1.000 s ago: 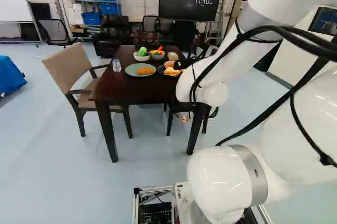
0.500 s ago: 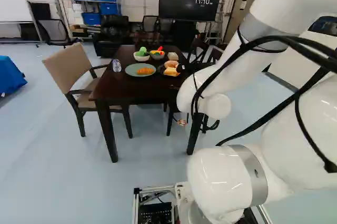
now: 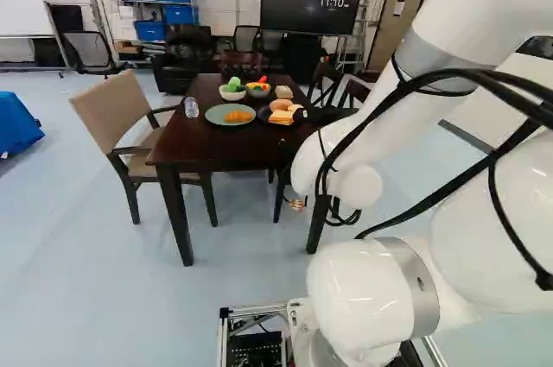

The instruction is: Move the croissant to the empty plate

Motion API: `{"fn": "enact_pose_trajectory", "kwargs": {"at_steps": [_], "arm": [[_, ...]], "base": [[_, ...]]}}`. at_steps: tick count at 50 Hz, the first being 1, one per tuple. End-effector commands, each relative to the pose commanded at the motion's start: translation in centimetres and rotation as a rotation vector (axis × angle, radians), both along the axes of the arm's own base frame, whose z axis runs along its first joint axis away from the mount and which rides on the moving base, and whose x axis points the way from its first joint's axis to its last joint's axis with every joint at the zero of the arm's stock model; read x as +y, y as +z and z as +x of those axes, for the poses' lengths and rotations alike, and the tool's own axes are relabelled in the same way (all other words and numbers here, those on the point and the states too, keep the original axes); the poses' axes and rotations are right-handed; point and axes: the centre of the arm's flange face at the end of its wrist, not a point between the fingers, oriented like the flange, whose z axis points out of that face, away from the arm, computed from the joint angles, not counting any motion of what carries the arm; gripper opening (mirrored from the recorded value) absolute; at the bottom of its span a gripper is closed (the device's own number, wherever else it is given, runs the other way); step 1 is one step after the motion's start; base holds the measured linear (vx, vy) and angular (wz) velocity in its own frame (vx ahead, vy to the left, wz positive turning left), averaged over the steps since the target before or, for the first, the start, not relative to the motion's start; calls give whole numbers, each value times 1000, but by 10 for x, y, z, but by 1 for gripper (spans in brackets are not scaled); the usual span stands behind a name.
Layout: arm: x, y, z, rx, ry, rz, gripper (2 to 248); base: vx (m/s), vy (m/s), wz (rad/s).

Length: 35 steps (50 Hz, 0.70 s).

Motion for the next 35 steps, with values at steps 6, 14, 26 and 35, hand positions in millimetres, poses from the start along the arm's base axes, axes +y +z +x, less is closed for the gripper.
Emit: {"fn": "enact_pose_trajectory", "kwargs": {"at_steps": [6,14,26,35], "arm": [[0,0,-1,-4,-1,4,247],[0,-1,-2,-5,-1,5,247],[0,-1,-2,-5,-1,5,247],[0,-1,-2,-5,-1,5,247]], "base": [[0,0,0],[0,0,0],[0,0,0],[0,0,0]]}}
